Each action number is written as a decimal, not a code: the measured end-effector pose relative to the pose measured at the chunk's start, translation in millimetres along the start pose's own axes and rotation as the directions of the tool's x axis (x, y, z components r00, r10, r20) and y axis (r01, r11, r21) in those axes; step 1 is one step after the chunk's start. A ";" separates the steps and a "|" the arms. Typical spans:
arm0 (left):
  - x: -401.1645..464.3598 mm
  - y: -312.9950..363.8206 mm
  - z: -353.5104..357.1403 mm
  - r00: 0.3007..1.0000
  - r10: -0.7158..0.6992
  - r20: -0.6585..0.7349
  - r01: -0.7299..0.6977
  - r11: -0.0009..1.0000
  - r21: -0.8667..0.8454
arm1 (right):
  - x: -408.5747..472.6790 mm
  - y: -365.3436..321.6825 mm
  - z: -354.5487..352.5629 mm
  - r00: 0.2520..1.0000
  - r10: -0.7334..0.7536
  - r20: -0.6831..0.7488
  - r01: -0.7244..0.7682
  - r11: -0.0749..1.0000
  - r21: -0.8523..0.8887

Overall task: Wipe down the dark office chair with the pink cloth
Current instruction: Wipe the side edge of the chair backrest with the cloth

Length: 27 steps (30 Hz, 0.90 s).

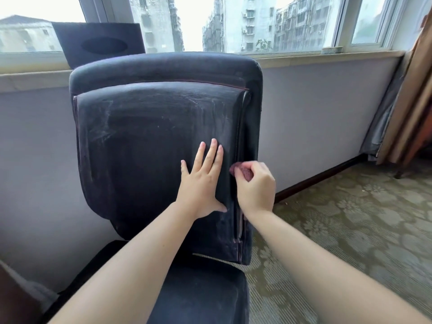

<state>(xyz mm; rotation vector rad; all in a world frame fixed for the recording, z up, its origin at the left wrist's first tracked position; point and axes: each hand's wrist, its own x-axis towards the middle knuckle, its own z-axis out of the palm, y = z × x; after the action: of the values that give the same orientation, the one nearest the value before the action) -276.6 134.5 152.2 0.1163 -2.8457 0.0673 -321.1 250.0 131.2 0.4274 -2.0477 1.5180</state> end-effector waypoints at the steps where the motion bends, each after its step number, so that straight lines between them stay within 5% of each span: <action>1: -2.2 0.5 1.9 1.000 -0.002 0.008 0.002 1.000 0.001 | 8.0 -4.1 -1.3 1.000 -0.001 -0.006 0.001 1.000 0.001; 14: -33.2 6.0 47.3 0.999 -0.003 0.038 0.002 1.000 0.018 | -83.8 65.1 2.5 0.995 0.042 0.088 -0.038 0.998 -0.052; 21: -41.1 6.6 65.5 1.000 0.008 -0.004 -0.008 0.999 -0.032 | -63.6 47.7 10.0 0.998 0.036 -0.052 -0.035 0.999 0.033; 27: -50.0 7.1 88.4 0.997 -0.006 -0.071 0.003 0.999 -0.033 | -128.3 104.2 9.6 0.975 0.179 0.134 -0.168 0.981 -0.094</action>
<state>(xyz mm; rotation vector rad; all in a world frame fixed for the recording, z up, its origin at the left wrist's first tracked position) -254.9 140.1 52.9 0.1114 -2.7743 0.0234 -278.6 264.6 -28.2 0.3404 -2.3023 1.5354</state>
